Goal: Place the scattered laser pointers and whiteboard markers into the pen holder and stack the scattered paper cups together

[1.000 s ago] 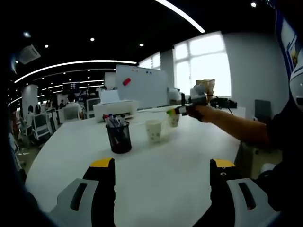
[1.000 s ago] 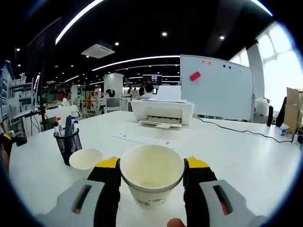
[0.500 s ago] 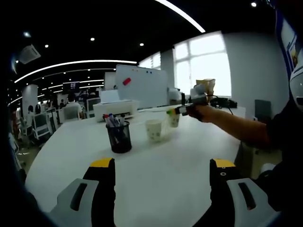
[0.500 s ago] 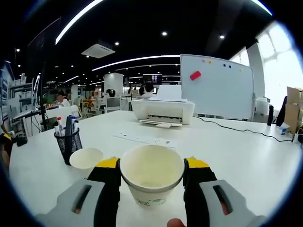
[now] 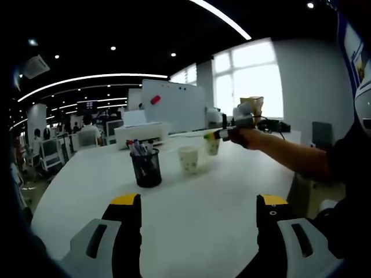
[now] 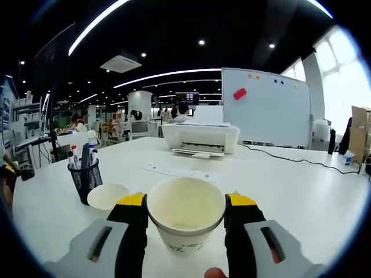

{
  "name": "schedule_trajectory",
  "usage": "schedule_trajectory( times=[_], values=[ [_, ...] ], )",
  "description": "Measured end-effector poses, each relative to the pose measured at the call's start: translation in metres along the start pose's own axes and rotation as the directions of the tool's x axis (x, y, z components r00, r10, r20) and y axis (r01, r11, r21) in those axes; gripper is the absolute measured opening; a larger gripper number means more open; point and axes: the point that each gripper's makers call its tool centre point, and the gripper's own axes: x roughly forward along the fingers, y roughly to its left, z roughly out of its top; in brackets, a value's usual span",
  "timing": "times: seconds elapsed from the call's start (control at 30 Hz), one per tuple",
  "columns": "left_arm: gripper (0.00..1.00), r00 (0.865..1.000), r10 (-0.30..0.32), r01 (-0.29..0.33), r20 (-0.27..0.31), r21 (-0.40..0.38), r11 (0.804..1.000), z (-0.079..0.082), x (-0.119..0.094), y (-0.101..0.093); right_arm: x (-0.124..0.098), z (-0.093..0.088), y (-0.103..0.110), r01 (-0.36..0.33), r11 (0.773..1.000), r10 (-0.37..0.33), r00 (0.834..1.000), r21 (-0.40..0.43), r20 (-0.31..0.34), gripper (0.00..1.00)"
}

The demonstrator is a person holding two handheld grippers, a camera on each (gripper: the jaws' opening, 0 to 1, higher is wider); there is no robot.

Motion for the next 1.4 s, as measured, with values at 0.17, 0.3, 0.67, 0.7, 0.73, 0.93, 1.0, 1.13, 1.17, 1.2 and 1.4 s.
schedule_trajectory(
  times=[0.17, 0.3, 0.67, 0.7, 0.73, 0.93, 1.0, 1.13, 1.17, 1.2, 1.4],
  values=[
    [0.84, 1.000, 0.002, -0.002, -0.005, 0.000, 1.000, -0.001, 0.000, 0.001, -0.001, 0.002, 0.001, -0.002, 1.000, 0.002, 1.000, 0.003, 0.005, 0.48],
    [0.84, 1.000, -0.002, 0.002, -0.010, -0.002, 1.000, -0.002, 0.000, -0.001, -0.001, 0.004, 0.003, -0.004, 1.000, 0.004, 1.000, 0.003, 0.010, 0.48],
    [0.84, 1.000, -0.002, 0.002, -0.009, 0.001, 1.000, -0.001, 0.001, 0.000, -0.001, 0.009, 0.007, -0.011, 1.000, 0.011, 1.000, 0.003, 0.020, 0.48],
    [0.84, 1.000, -0.002, 0.003, -0.009, 0.002, 1.000, -0.001, 0.001, 0.000, -0.001, 0.009, 0.007, -0.011, 1.000, 0.011, 1.000, 0.002, 0.020, 0.48],
    [0.84, 1.000, -0.003, 0.003, -0.010, 0.001, 1.000, -0.001, 0.001, 0.000, -0.001, 0.010, 0.007, -0.012, 1.000, 0.012, 1.000, 0.003, 0.020, 0.48],
    [0.84, 1.000, 0.001, -0.001, -0.007, 0.001, 1.000, 0.000, 0.000, 0.001, -0.001, 0.012, 0.011, -0.020, 1.000, 0.020, 1.000, 0.003, 0.024, 0.48],
    [0.84, 1.000, 0.001, -0.001, -0.009, 0.001, 1.000, -0.001, 0.000, 0.002, 0.000, 0.013, 0.012, -0.024, 1.000, 0.023, 0.999, 0.006, 0.024, 0.48],
    [0.84, 1.000, -0.001, 0.001, -0.010, -0.001, 1.000, -0.002, 0.000, 0.001, 0.000, 0.014, 0.014, -0.027, 1.000, 0.027, 0.999, 0.005, 0.027, 0.48],
    [0.84, 1.000, 0.000, 0.000, -0.009, 0.000, 1.000, -0.002, 0.000, 0.001, 0.000, 0.015, 0.014, -0.028, 1.000, 0.028, 0.999, 0.005, 0.029, 0.48],
    [0.84, 1.000, -0.001, 0.001, -0.009, 0.000, 1.000, -0.002, 0.000, 0.001, 0.001, 0.015, 0.014, -0.028, 1.000, 0.028, 0.999, 0.007, 0.029, 0.48],
    [0.84, 1.000, 0.001, -0.001, -0.009, -0.002, 1.000, -0.003, -0.001, 0.002, 0.002, 0.020, 0.021, -0.035, 0.999, 0.035, 0.999, 0.003, 0.035, 0.48]
  ],
)
